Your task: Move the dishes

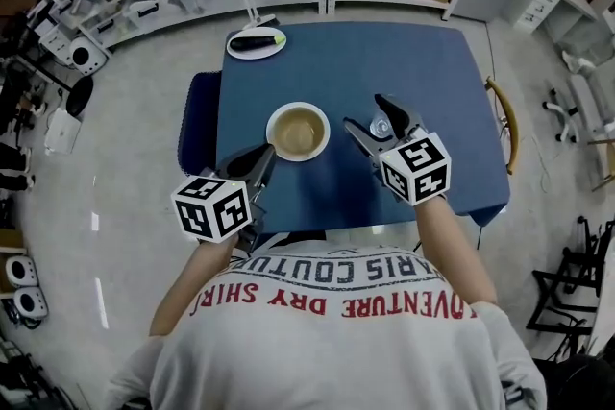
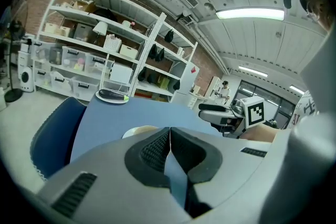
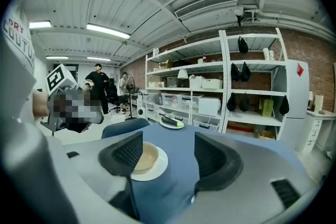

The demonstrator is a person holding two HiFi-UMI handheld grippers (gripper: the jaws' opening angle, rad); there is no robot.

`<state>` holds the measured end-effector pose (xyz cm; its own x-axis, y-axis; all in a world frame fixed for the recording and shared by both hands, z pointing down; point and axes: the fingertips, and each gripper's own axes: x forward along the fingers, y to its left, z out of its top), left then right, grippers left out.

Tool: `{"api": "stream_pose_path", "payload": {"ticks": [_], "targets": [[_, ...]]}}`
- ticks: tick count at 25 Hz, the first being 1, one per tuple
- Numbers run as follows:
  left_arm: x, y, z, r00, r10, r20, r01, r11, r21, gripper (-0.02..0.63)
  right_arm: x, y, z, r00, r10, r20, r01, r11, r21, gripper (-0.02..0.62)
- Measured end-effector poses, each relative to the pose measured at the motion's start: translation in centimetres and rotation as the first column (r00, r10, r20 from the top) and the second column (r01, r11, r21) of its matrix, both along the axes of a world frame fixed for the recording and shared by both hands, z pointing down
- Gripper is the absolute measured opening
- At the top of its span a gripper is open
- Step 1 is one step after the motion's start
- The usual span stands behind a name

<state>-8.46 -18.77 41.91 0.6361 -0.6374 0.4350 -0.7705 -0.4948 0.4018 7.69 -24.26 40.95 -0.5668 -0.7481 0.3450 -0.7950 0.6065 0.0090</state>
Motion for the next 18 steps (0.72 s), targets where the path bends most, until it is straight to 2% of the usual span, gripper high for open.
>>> {"api": "stream_pose_path", "payload": {"ticks": [7, 18], "targets": [[-2.5, 1.2, 0.8, 0.998, -0.066, -0.005, 0.066, 0.998, -0.017, 0.029, -4.9, 0.5, 2.7, 0.994, -0.105, -0.021, 0.103, 0.993, -0.060, 0.295], [-5.3, 1.6, 2.5, 0.989, -0.148, 0.004, 0.148, 0.987, -0.065, 0.028, -7.2, -1.0, 9.4, 0.995, -0.099, 0.009, 0.098, 0.962, -0.256, 0.295]]}}
